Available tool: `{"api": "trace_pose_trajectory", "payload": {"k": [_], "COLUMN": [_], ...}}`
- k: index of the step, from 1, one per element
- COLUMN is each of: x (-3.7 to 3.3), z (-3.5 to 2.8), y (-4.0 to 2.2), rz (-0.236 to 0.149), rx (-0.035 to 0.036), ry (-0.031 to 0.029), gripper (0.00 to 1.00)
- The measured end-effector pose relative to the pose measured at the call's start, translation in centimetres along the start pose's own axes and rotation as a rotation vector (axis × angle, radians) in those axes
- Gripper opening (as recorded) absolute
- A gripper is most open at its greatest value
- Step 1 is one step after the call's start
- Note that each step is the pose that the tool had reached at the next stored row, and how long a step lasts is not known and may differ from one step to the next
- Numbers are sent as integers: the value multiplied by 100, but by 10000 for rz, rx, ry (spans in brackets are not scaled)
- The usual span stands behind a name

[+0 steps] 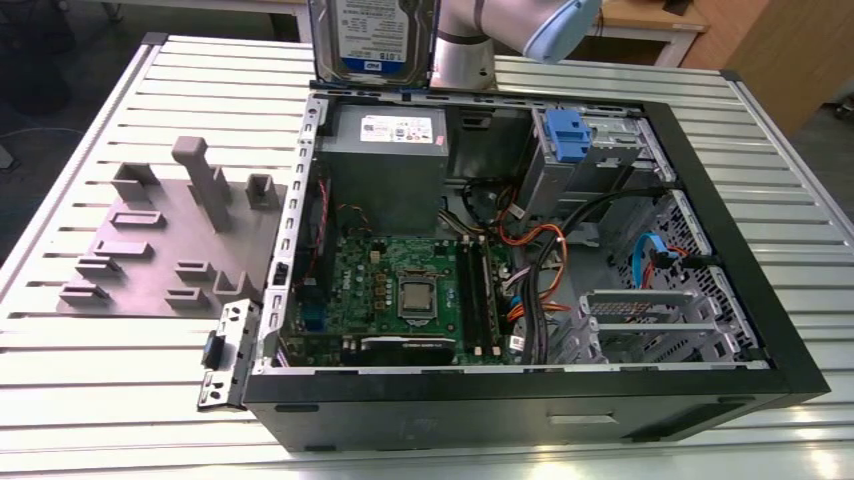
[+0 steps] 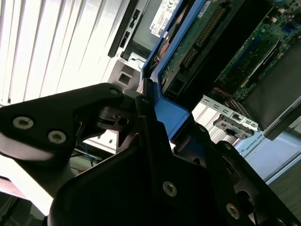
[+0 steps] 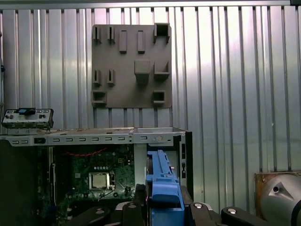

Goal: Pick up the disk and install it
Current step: 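Pick up the disk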

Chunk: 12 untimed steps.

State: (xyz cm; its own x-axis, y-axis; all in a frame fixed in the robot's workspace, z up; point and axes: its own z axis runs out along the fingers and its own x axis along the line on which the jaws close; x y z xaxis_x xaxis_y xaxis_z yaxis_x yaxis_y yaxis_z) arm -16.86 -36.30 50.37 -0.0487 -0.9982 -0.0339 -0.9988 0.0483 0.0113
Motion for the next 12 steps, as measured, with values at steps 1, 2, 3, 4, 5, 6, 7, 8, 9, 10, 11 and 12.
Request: {"api": "trace_pose_trajectory", "payload": {"k": [1, 2, 3, 4, 5, 6, 7, 8, 9, 10, 11, 12], "x": [0, -1, -1, -1, -1, -1, -1, -1, -1, -1, -1, -1], "z": [0, 0, 0, 0, 1, 1, 0, 0, 0, 0, 0, 0], "y": [-7, -14, -19, -22, -24, -25, -26, -26, -26, -26, -27, -27], "rz": [0, 0, 0, 0, 0, 2, 1, 0, 0, 0, 0, 0], "rx": [0, 0, 0, 1, 2, 2, 1, 0, 0, 1, 1, 1], "ry": [-1, 0, 0, -1, -2, -2, -1, -1, 0, -1, -1, -1], "gripper": [37, 37, 37, 37, 37, 37, 37, 37, 37, 37, 37, 37]}}
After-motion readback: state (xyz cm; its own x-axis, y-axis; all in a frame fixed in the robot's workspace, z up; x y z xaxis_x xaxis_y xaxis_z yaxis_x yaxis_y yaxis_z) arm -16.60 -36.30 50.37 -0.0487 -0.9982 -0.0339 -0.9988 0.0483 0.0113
